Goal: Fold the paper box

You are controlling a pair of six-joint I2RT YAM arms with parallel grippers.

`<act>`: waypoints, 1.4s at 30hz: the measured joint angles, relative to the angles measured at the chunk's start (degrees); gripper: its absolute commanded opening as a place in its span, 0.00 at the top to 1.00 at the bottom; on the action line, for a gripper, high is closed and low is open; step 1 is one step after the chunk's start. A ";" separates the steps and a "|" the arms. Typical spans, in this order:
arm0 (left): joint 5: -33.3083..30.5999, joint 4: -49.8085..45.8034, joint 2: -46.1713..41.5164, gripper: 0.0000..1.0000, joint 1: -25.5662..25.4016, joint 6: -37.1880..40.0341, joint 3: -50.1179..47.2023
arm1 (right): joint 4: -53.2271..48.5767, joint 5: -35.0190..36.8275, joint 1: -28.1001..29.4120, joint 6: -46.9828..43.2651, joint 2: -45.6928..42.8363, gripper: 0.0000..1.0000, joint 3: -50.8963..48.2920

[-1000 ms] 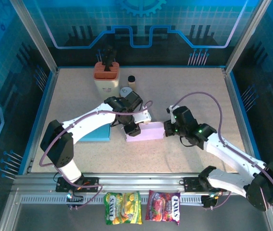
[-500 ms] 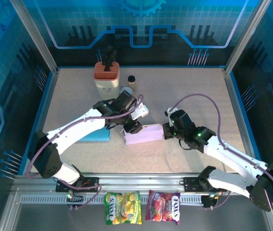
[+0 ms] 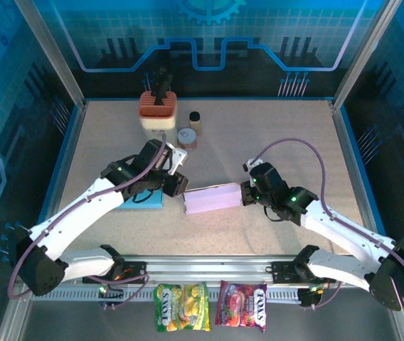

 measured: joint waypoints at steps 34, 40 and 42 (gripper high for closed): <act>5.22 -2.47 3.52 0.83 0.00 2.03 -2.86 | 0.13 0.24 0.02 0.00 0.68 1.00 0.37; 4.90 -2.34 4.44 0.90 0.00 2.01 -2.86 | 0.17 0.20 0.04 0.00 0.68 1.00 0.37; 4.87 -2.19 4.44 0.92 0.00 1.84 -2.84 | 0.17 0.28 0.20 0.00 0.68 1.00 0.37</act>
